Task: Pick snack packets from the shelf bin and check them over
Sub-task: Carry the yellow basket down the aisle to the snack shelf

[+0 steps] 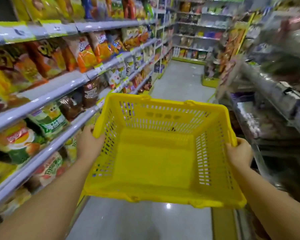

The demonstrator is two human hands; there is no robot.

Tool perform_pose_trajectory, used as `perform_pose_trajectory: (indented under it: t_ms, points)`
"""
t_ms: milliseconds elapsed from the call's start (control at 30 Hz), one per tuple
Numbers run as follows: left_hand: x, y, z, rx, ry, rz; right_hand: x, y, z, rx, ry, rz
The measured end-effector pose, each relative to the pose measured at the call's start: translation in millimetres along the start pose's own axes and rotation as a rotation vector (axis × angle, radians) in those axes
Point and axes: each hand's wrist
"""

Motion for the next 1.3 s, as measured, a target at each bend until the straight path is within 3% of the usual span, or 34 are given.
perform_pose_trajectory:
  t_ms: [367, 967, 1300]
  points:
    - [70.0, -120.5, -185.5, -0.133, -0.179, 0.059, -54.5, -58.2, -116.0, 0.224, -0.120, 0.005]
    - [152.9, -345.2, -360.3, -0.145, -0.162, 0.106, -110.5, -146.1, -389.2, 0.189, -0.103, -0.016]
    - [188.6, -489.7, -488.5, -0.195, -0.175, 0.079, -131.7, -232.5, -536.9, 0.199, -0.181, -0.044]
Point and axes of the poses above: each hand's wrist, its own z-axis away from the middle knuckle, its own y-axis out of the back of the hand, x = y × z, and after that the axes turned 4 degrees about -y, right-handed
